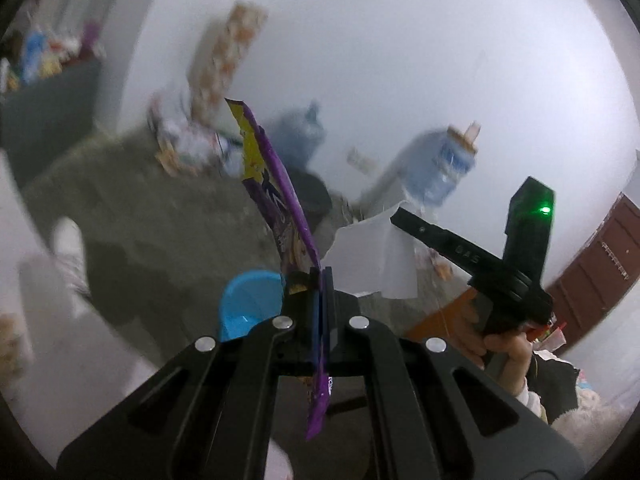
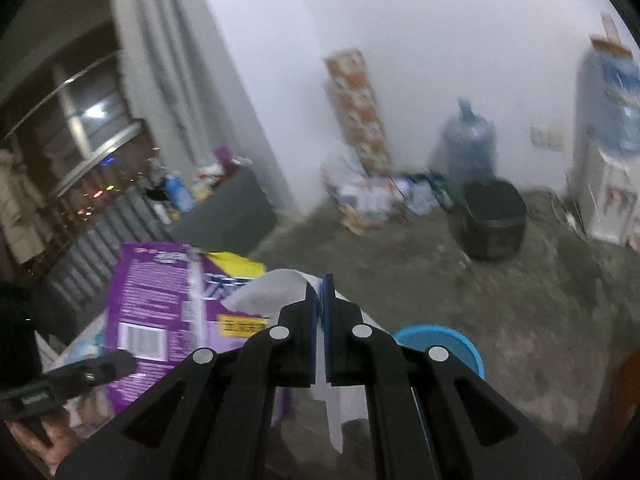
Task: Collect trash
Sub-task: 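Carry the purple bag and white tissue over the blue wastebasket with both tools, then open the left tool to drop the purple bag into the blue wastebasket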
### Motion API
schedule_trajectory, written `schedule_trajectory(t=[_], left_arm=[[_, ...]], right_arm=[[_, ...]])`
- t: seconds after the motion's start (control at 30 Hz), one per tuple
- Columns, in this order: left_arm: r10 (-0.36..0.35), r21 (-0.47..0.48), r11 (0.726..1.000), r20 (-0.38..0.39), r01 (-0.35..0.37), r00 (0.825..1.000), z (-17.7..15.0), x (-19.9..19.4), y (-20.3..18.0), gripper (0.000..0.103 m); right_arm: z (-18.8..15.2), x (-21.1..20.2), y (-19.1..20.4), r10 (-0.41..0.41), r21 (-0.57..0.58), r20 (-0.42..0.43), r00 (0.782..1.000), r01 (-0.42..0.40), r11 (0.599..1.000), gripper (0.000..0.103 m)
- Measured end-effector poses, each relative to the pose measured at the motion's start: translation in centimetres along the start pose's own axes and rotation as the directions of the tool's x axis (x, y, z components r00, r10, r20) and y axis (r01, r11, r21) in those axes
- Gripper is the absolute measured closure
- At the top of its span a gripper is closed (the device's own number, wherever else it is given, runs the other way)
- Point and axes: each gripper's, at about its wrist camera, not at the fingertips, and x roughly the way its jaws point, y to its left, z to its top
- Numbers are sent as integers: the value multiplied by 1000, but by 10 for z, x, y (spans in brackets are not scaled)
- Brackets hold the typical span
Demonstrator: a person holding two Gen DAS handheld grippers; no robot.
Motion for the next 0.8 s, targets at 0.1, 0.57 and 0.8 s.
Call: schedule_trajectory(t=[0.1,0.57,0.8], left_arm=[[-13,-34,999,-105,9,994,6,72,15,103],[148,-146,967,-338,-207,930,-7,266,82,53],[180,-129,965,-309,-229,934,-1,245,70,43]], right_arm=[[-12,45,-39,-28,65,-84,996,33,997,100],[-89,172,-151,-113,220,-343,933,197,955,63],[-85,161,-147,-101,219,-307,946,174,960,52]])
